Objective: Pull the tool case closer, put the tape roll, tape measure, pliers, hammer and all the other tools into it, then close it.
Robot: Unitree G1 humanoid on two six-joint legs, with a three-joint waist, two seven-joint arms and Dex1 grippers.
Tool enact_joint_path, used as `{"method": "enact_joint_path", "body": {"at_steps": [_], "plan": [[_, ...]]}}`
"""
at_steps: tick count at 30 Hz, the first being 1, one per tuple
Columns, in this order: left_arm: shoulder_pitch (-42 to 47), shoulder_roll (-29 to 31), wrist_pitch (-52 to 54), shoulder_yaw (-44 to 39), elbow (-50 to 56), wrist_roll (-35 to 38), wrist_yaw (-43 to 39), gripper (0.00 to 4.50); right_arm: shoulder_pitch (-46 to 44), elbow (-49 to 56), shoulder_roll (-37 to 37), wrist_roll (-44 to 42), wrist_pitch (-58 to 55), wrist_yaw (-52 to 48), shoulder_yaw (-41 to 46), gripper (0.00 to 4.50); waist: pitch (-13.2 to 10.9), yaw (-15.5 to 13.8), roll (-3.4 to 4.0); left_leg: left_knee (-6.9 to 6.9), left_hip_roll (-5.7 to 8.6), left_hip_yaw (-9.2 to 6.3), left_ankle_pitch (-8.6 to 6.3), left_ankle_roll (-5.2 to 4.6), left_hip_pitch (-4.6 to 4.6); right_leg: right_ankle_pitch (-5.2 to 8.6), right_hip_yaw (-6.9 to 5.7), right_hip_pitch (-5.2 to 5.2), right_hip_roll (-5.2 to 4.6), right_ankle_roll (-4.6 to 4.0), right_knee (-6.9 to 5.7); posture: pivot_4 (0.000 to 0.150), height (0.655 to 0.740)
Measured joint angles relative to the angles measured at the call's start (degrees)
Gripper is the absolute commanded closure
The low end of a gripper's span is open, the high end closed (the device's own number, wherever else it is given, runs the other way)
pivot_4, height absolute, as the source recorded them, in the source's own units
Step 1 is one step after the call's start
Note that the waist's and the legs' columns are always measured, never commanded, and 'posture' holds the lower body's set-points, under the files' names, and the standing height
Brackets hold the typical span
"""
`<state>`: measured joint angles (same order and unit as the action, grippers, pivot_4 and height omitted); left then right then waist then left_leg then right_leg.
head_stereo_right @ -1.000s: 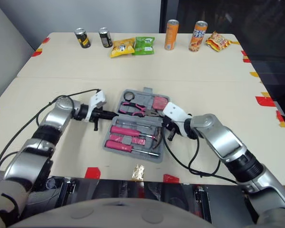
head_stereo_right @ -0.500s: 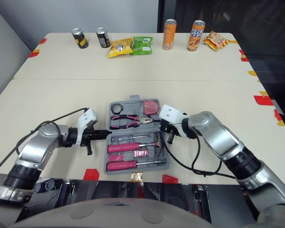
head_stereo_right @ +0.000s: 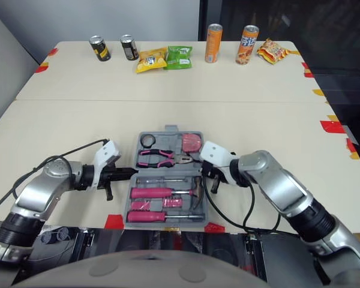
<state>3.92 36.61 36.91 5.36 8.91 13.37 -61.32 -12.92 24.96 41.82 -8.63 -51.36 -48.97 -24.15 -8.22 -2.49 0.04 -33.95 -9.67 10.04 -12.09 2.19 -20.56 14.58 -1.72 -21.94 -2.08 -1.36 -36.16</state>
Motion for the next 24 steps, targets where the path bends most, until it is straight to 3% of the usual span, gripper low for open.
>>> {"method": "enact_joint_path", "body": {"at_steps": [24], "plan": [[-5.9,0.4,2.5,-0.3,8.5,1.5,5.0,4.5,3.7,0.7,0.2,-1.8,1.2,0.2,3.7,4.45,0.0,-0.2,0.01,0.0,0.01,0.02,0.0,0.02,0.0,-0.01,0.02,0.05,-0.01,0.03,0.07,0.15,0.74]]}}
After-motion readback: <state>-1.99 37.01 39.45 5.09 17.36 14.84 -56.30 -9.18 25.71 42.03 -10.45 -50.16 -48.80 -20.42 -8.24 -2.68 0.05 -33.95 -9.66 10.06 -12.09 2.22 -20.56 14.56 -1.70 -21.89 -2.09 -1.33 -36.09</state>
